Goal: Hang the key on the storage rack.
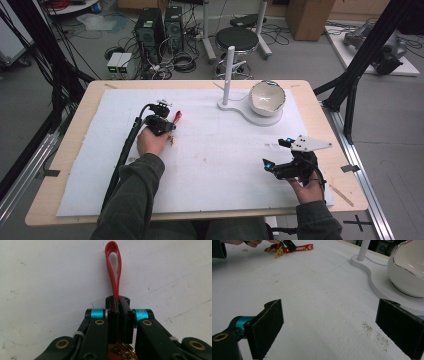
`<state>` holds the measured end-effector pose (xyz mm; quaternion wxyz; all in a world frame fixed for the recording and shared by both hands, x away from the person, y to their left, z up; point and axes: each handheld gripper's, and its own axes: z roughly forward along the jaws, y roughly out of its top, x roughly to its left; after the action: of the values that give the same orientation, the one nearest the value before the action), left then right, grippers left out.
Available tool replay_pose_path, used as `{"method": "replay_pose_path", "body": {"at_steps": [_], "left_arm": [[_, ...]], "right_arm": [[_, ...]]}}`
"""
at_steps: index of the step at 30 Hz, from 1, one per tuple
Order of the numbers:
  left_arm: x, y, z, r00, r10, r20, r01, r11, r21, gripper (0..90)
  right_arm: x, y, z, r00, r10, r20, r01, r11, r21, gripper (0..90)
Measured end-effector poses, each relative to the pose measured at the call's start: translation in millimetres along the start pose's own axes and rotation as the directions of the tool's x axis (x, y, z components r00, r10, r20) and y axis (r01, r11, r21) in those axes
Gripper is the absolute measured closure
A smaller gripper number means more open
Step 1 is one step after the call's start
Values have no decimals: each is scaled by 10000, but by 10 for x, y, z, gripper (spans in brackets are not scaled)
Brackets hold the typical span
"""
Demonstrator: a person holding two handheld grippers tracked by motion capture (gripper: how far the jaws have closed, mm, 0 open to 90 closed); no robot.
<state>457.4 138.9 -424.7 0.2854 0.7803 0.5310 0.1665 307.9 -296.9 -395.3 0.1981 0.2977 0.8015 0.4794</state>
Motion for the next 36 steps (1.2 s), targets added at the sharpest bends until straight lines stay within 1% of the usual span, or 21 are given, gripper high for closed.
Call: {"method": "replay_pose_path", "body": {"at_steps": [3,9,12,15,17,20,22,24,25,27,28,32,33,34,36], "left_arm": [[0,0,-7,10000,54,-13,-54,10000,2,863],[2,-3,-37,9997,221,-40,-221,9997,-54,864],[10,-1,-65,9998,204,60,-203,9996,-211,864],[18,-9,-91,9995,307,69,-305,9991,-301,864],[24,-19,-107,9993,326,160,-320,9988,-380,864],[37,-46,-129,9994,173,294,-156,9981,-597,865],[42,-58,-150,9990,287,338,-264,9975,-652,864],[42,-65,-177,9987,312,392,-280,9963,-808,865],[45,-66,-195,9984,342,443,-300,9954,-908,865],[44,-58,-241,9982,406,448,-356,9936,-1076,865],[41,-55,-262,9981,365,495,-302,9921,-1217,865],[40,-46,-351,9975,435,564,-345,9878,-1517,865],[38,-46,-368,9972,428,607,-322,9856,-1659,865],[38,-44,-390,9969,515,601,-405,9842,-1722,865],[30,-41,-427,9966,548,621,-421,9809,-1898,865]], "right_arm": [[-4,-1,4,10000,-51,33,51,10000,-14,67],[4,-1,1,10000,21,-8,-21,10000,7,68],[5,0,0,10000,15,-2,-15,10000,3,67],[3,1,-3,10000,-10,26,10,10000,-36,67],[4,2,-5,10000,20,24,-20,10000,-33,68],[3,1,-10,10000,21,50,-21,10000,-5,68],[4,3,-11,10000,32,54,-32,10000,-2,68],[6,3,-14,10000,30,54,-30,10000,-11,68],[2,4,-12,10000,-51,67,51,10000,-60,67],[3,4,-12,10000,-51,65,52,10000,-57,67],[5,4,-13,10000,-30,69,30,10000,-56,68],[7,7,-19,10000,-10,61,10,10000,-63,68],[9,7,-19,10000,9,74,-9,10000,-75,67],[9,8,-19,10000,-2,76,3,10000,-76,68],[10,9,-21,10000,-5,81,6,10000,-73,67]]}}
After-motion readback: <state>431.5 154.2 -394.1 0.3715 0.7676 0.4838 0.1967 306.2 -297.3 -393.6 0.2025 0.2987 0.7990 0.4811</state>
